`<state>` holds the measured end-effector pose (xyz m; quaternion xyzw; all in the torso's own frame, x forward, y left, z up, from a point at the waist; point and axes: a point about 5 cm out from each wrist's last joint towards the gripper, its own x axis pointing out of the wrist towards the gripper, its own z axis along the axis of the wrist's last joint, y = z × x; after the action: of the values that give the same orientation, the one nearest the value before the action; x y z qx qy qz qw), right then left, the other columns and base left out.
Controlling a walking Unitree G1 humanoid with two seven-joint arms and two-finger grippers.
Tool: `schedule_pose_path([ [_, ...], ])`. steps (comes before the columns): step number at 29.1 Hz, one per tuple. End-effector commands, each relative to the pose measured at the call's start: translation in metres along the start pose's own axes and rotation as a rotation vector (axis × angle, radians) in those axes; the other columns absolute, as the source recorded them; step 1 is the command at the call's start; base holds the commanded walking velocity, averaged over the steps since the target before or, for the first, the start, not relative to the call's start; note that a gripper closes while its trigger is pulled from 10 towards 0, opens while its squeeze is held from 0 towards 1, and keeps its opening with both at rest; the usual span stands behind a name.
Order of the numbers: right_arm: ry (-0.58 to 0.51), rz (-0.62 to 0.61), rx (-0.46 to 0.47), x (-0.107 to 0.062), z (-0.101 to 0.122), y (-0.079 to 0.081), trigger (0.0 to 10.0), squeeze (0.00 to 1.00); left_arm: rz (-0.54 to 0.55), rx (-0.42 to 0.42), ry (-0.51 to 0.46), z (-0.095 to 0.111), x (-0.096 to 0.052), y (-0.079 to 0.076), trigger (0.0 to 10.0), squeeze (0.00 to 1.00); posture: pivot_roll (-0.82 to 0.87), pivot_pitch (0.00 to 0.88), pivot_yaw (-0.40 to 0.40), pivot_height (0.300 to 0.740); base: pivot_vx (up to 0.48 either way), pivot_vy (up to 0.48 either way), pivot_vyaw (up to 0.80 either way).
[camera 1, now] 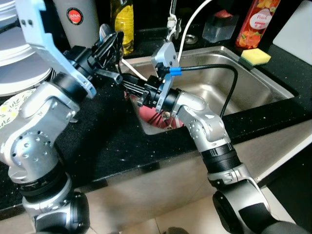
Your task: Kitchen organization
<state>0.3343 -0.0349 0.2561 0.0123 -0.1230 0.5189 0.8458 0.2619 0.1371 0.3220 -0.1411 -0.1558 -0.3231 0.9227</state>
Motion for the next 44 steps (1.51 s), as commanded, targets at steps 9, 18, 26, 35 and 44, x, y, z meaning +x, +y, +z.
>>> schedule_pose_path([
  [9,-0.045,-0.182,-0.018,-0.008,0.008,-0.024,10.0,0.0,0.025,-0.023,0.049,-0.013,0.001,0.002,10.0,1.0,0.08,0.0,0.013,0.74,0.0,0.0,0.0],
  [18,0.086,-0.549,-0.069,-0.014,-0.004,-0.071,10.0,0.0,0.071,-0.095,-0.017,-0.009,-0.013,0.011,10.0,0.0,0.1,0.0,-0.014,0.74,0.0,0.0,0.0],
  [26,0.485,-0.614,-0.066,-0.024,-0.06,-0.082,10.0,0.0,0.1,-0.094,-0.034,-0.009,-0.016,0.011,10.0,0.0,0.12,0.0,-0.049,0.74,0.0,0.0,0.0],
  [35,0.47,-0.654,-0.044,-0.028,-0.062,-0.086,10.0,1.0,0.417,-0.042,0.065,-0.023,-0.022,0.046,10.0,0.0,0.14,0.0,-0.072,0.74,0.0,0.0,0.0],
  [44,-0.117,-0.64,-0.079,-0.011,0.033,-0.096,10.0,0.0,0.841,0.33,0.307,-0.025,-0.048,0.084,10.0,0.0,0.14,0.0,-0.062,0.74,0.0,0.0,0.0],
])
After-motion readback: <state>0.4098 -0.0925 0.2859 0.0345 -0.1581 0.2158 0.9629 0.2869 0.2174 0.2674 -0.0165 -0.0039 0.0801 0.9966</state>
